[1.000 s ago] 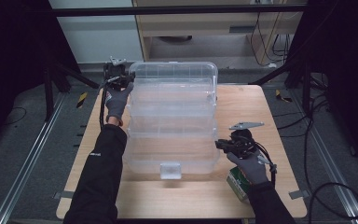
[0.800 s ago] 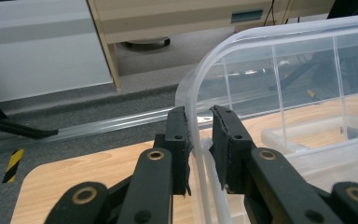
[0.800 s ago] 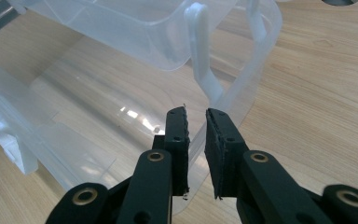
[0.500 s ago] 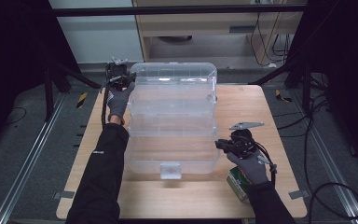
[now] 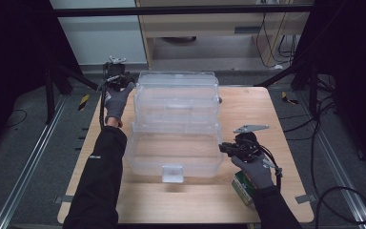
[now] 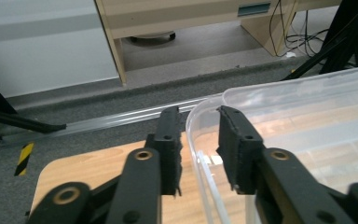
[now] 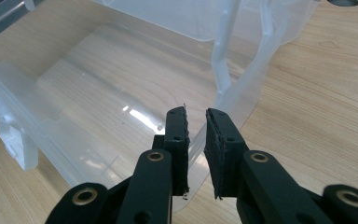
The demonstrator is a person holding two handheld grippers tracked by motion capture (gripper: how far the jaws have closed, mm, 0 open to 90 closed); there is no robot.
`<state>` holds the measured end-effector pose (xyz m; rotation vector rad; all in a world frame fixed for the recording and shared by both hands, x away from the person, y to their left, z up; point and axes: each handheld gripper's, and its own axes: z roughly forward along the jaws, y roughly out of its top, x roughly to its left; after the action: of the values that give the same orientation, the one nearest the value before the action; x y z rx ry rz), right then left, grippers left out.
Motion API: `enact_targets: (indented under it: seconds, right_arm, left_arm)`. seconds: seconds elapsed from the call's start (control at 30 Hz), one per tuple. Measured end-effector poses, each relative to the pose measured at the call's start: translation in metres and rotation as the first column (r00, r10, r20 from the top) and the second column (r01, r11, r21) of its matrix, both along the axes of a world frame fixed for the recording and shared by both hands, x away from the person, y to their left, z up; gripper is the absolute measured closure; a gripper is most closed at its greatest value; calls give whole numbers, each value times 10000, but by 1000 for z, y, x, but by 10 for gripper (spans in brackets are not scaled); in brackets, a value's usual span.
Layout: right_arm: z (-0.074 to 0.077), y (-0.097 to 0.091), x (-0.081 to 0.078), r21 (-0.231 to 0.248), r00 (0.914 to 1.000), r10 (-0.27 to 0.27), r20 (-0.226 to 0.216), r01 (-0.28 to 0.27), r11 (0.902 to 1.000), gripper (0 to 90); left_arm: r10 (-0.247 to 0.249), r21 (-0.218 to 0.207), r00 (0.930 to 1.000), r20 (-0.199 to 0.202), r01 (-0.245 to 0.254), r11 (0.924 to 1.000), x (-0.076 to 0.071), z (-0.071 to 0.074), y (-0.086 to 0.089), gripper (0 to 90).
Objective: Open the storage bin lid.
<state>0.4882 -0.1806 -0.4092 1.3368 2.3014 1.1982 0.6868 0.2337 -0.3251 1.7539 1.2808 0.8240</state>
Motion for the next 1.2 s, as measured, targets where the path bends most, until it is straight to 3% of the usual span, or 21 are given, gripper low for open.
enact_targets:
  seconds: [0.13,0.33,0.4,0.57,0.67,0.83,0.97,1.2]
  right_arm:
    - [0,0,0,-24,10000,-8,-11,8,10000,795]
    - [1,1,1,-115,10000,14,7,-14,9999,795]
    - [1,1,1,-136,10000,10,-31,-10,9999,795]
    - [1,1,1,-114,10000,-5,-84,5,9999,794]
    - [1,-1,2,-14,9999,56,-132,-56,10000,792]
    - [1,-1,2,-26,9999,79,-121,-79,10000,792]
    - [1,0,3,-79,9999,110,-119,-111,9999,791]
    - [1,1,2,-94,9999,38,-111,-39,9999,792]
  left_arm:
    - [-14,51,9999,138,13,10000,-19,5,13,629]
    - [-524,-285,9985,165,529,9982,-57,10,34,552]
    - [-617,23,9981,85,617,9981,-69,11,39,538]
    - [-936,-312,9955,113,939,9951,-100,12,54,488]
    - [-988,-42,9949,208,990,9951,-115,13,60,468]
    - [-1317,-240,9911,179,1321,9909,-140,13,66,440]
    - [-1540,-467,9879,187,1548,9868,-160,7,65,427]
    - [-1818,-616,9833,-93,1809,9816,-186,-18,60,429]
